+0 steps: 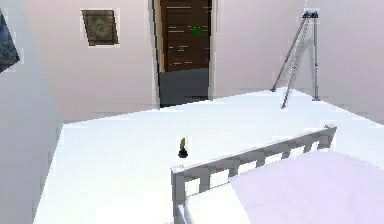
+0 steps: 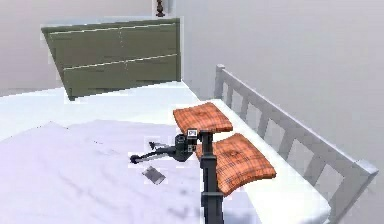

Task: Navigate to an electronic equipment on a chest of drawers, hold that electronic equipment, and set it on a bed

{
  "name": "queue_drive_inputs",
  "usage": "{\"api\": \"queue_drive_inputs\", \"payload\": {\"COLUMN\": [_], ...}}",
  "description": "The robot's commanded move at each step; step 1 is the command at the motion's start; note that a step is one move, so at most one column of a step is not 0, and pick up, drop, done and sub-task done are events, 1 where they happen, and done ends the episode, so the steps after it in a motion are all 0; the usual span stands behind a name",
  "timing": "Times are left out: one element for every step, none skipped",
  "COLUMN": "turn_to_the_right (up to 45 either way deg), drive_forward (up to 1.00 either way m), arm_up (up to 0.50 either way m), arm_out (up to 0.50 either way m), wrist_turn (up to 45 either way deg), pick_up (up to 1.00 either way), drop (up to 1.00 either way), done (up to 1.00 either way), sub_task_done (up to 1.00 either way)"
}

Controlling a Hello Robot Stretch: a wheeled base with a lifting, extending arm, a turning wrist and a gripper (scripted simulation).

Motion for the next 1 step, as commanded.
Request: {"api": "queue_drive_inputs", "payload": {"turn_to_the_right": [0.0], "drive_forward": [0.0], "arm_up": [0.0], "arm_out": [0.0], "wrist_turn": [0.0], "pick_up": [0.0], "drop": [0.0], "done": [1.0], "sub_task_done": [0.0]}}
